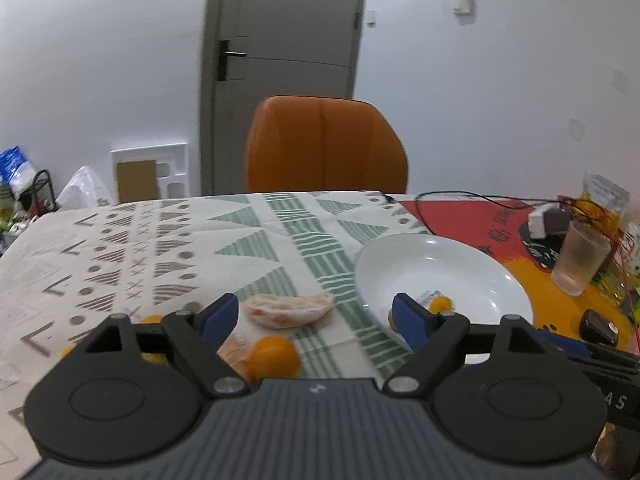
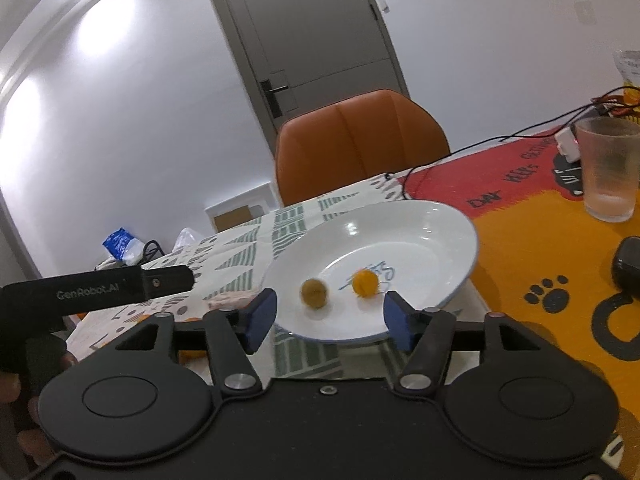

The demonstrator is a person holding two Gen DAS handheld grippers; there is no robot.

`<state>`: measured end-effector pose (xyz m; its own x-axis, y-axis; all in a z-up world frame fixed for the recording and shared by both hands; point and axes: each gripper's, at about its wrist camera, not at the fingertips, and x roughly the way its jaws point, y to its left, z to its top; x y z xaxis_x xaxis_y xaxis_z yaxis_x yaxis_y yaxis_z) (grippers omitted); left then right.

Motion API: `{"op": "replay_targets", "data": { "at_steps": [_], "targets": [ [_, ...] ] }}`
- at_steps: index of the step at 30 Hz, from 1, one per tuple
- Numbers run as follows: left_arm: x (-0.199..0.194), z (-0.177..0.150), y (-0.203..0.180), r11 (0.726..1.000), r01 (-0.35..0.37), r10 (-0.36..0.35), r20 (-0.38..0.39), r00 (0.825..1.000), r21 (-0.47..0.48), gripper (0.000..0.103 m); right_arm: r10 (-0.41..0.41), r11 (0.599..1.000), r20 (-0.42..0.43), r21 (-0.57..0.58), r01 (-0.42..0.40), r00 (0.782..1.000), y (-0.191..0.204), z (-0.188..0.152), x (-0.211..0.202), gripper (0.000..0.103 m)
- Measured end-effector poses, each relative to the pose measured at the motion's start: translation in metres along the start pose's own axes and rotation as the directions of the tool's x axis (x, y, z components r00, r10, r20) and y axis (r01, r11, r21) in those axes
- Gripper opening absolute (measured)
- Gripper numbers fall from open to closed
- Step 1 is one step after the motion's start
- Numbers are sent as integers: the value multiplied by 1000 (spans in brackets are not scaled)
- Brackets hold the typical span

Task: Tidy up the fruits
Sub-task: 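Move both open tools back from the bowl to the fruit pile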

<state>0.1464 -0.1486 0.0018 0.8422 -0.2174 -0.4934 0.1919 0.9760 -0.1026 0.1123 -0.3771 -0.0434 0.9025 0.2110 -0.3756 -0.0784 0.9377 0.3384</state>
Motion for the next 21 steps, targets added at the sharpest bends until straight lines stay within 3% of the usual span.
{"op": "replay_targets", "data": {
  "at_steps": [9, 21],
  "targets": [
    [-20, -6, 38, 996, -51, 52, 10, 999, -69, 87, 23, 999, 1, -24, -23, 1000, 22, -2, 2, 73],
    [-41, -16, 72, 989, -99, 101, 14, 995, -110, 88, 44, 998, -14, -47, -45, 999, 43, -8, 5, 75]
  ]
}}
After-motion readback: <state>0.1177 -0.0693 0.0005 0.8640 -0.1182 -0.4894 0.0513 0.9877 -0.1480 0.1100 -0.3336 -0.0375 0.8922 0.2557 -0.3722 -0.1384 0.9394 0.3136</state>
